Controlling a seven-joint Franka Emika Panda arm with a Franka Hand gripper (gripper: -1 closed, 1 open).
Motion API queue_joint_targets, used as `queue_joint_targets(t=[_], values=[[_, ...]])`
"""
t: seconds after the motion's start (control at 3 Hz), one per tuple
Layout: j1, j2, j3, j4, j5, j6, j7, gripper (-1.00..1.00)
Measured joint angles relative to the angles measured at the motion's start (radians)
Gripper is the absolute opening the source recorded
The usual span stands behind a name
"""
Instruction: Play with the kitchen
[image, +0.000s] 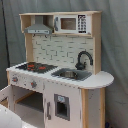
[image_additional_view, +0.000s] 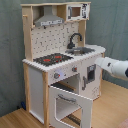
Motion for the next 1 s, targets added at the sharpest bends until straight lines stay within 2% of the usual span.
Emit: queue_joint_targets(t=[0.33, 1.0], values=[[-0.047, 0.000, 0.070, 0.013, -0.080, 0.007, 0.000, 1.00], [-0.146, 0.000, 0.190, 0.069, -0.246, 0.018, -0.001, 1.00]])
